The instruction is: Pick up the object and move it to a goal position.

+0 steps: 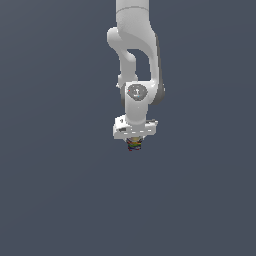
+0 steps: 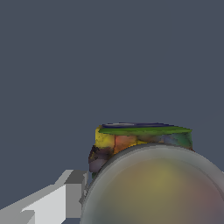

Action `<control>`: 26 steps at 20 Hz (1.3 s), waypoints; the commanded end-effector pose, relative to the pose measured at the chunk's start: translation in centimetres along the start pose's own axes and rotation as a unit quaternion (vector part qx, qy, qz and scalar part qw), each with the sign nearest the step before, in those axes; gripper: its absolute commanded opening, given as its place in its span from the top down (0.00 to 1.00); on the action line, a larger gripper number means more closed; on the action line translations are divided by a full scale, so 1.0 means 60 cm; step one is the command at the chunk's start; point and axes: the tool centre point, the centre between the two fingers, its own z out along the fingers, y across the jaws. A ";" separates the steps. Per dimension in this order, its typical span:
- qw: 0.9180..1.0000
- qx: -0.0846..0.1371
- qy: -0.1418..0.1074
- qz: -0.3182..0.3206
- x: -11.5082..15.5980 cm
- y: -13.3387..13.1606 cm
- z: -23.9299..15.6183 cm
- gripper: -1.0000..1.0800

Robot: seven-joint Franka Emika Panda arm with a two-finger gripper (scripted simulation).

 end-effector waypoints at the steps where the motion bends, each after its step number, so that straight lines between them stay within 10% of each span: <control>1: 1.000 0.000 0.000 0.000 0.001 0.000 0.002 1.00; 12: 1.000 0.000 0.000 0.000 0.019 0.040 -0.036 1.00; 26: 1.000 0.000 0.000 -0.001 0.097 0.194 -0.176 1.00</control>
